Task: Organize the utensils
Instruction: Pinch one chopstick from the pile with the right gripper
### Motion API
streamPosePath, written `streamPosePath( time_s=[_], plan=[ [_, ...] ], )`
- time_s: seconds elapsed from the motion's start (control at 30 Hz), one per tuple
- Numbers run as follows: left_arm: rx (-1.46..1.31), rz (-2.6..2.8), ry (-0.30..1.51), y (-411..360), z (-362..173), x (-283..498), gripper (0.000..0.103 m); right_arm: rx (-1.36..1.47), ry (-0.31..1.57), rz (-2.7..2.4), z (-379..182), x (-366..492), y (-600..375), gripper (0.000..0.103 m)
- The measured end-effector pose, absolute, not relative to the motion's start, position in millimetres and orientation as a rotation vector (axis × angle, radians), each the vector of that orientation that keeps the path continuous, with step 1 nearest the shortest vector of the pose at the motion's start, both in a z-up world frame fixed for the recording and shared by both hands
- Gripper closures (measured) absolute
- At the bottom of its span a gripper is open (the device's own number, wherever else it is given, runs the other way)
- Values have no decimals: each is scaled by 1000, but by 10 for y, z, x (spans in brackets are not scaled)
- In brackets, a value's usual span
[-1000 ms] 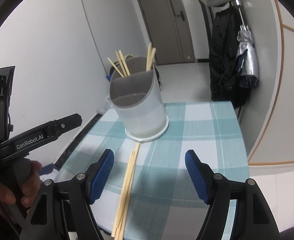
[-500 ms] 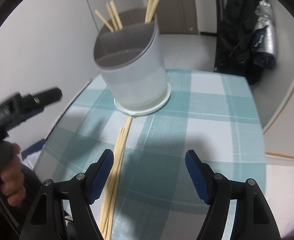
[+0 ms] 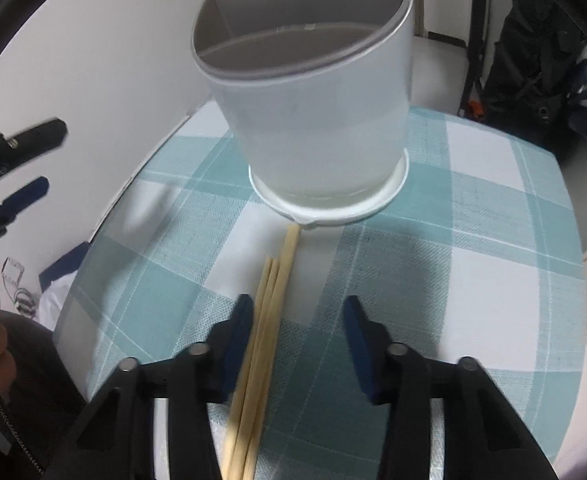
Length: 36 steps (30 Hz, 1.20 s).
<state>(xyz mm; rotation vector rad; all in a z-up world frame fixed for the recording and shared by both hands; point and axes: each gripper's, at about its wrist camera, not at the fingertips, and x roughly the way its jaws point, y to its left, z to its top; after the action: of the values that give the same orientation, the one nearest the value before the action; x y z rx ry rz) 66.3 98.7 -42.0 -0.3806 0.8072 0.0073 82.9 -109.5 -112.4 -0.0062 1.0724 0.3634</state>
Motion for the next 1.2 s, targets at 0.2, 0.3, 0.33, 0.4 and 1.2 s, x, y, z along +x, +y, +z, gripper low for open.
streamPosePath(
  time_s=[0.2, 0.3, 0.33, 0.4, 1.2],
  plan=[
    [-372, -1, 810, 979, -413, 670, 12, -7, 1080, 359, -1126, 802, -1112, 97],
    [-362, 1, 807, 978, -414, 668, 12, -58, 1078, 347, -1124, 756, -1079, 98],
    [-356, 3, 809, 968, -420, 667, 12, -67, 1079, 346, -1124, 744, -1077, 98],
    [-357, 0, 814, 974, -425, 665, 12, -82, 1087, 339, -1133, 717, -1030, 98],
    [-366, -18, 854, 948, -485, 653, 12, -209, 1171, 338, -1089, 777, -1072, 89]
  ],
)
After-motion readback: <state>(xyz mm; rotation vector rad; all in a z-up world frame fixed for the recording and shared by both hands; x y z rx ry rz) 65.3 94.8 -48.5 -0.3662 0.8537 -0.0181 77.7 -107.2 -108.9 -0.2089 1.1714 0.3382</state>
